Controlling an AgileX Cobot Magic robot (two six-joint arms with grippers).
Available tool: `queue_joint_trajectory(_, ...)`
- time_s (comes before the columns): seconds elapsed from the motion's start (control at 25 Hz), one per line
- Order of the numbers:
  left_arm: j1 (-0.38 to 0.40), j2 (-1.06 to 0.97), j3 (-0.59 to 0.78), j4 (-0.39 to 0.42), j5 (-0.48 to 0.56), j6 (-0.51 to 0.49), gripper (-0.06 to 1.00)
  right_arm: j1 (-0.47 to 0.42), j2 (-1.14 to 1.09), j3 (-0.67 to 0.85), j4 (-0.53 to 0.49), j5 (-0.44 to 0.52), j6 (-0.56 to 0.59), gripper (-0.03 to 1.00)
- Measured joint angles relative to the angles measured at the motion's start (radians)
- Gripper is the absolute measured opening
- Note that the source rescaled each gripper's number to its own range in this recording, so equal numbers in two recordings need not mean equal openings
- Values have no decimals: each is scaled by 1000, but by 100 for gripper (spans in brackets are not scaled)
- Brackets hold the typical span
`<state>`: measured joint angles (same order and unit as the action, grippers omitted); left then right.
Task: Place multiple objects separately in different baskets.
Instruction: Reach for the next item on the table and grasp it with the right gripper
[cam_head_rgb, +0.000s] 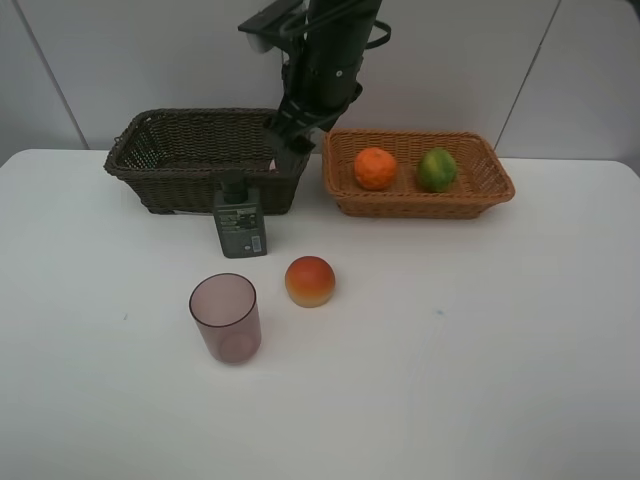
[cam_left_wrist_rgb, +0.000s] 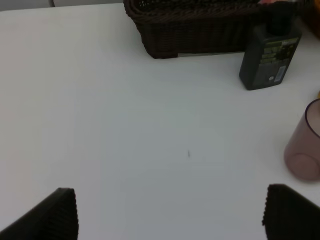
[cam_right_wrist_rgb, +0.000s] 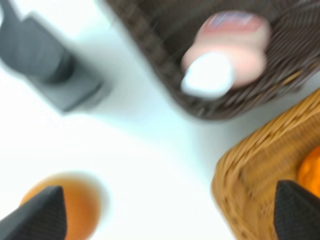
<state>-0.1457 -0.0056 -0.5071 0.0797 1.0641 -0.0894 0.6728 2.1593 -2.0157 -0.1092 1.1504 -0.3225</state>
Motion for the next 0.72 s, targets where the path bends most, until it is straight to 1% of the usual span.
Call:
queue_joint_trajectory(0.08,0,0,0,0,0,0,96,0,0,0,9,52,-71,83)
queue_joint_trajectory(0.16,0,0,0,0,0,0,96,0,0,0,16,66,-122,83)
queue_joint_trajectory(0.48,0,0,0,0,0,0,96,13,-11,17,17,67,-164,83)
queue_joint_trajectory(0.6,0,0,0,0,0,0,96,15,-47,105,19,65,-222,83)
queue_joint_trajectory(0.68,0,0,0,0,0,0,96,16,-80,183,19,59,-287,83)
queue_joint_trajectory(0.72,0,0,0,0,0,0,96,17,-93,227,19,41,-318,83)
